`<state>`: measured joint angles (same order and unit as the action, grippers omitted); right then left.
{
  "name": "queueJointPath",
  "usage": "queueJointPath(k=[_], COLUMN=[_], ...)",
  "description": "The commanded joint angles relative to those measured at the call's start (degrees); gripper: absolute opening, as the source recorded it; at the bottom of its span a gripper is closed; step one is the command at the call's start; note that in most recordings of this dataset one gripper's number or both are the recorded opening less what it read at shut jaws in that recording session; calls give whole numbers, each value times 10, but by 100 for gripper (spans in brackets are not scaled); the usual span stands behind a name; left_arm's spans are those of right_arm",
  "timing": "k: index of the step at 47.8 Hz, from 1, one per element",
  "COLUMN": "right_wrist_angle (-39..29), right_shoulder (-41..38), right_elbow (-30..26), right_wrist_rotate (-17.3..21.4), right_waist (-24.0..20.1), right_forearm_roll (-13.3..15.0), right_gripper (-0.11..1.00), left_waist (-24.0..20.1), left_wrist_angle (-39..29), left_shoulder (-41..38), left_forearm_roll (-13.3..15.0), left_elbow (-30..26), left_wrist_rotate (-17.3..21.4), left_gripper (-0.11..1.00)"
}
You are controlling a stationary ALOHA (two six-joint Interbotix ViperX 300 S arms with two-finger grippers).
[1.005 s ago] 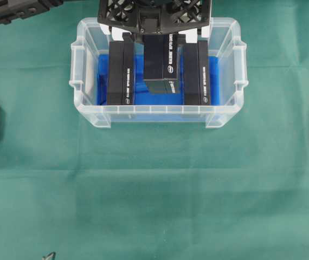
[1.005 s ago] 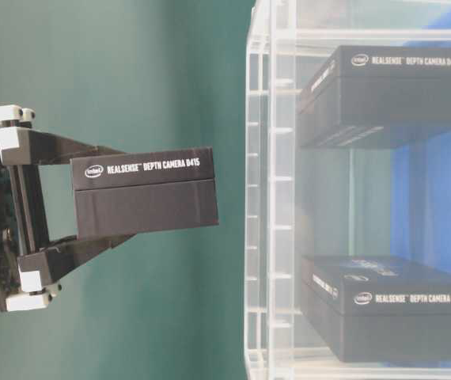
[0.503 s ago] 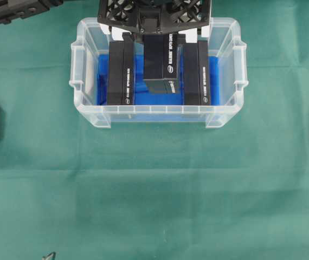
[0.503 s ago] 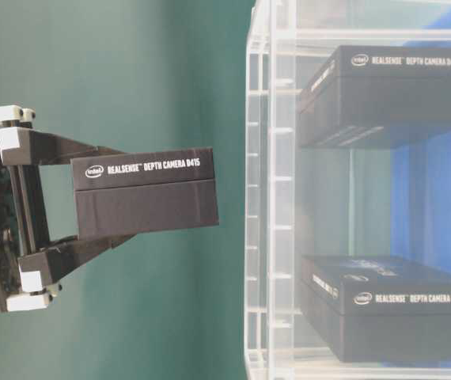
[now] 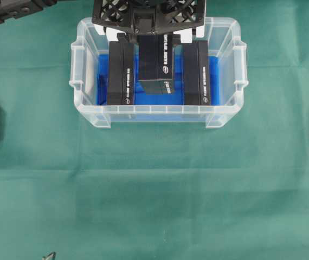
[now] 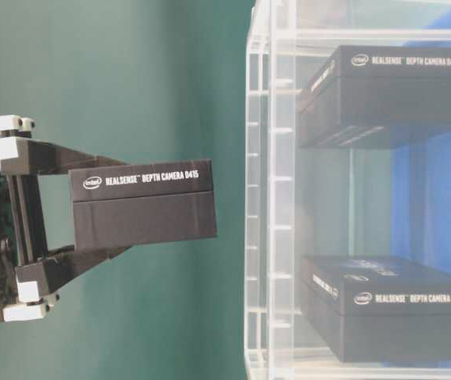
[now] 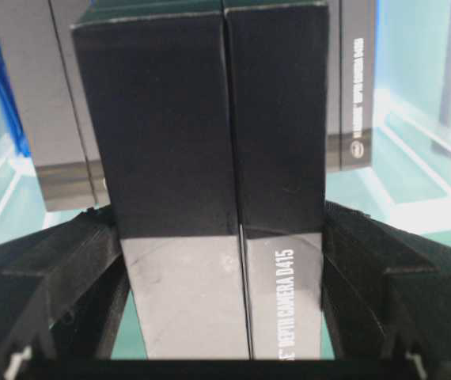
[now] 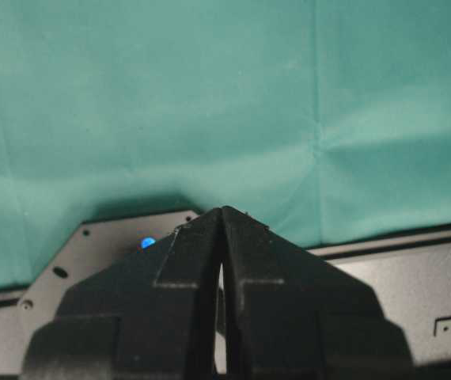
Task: Take the box out of the case with the left arm.
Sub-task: 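Lift the middle box straight up out of the case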
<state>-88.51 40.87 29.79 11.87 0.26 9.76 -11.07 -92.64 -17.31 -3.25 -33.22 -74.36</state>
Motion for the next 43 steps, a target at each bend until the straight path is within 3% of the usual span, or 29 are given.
queueJointPath(k=[1,20,43], right_wrist_angle=[1,0,0], right_shoulder=[1,1,1], right_elbow=[-6,-6,-6], right_wrist_rotate=[1,0,-1], right_waist=[1,1,1], right_forearm_roll=[1,1,1], right_gripper=[0,0,0], left_waist=[0,35,127], left_wrist_angle=[3,1,1], left_shoulder=[32,32,47], left_forearm_roll=[-1,-2,-4], left_elbow=[-8,-4,27], left_wrist_rotate=[0,-32,-126], left_gripper=[62,62,62])
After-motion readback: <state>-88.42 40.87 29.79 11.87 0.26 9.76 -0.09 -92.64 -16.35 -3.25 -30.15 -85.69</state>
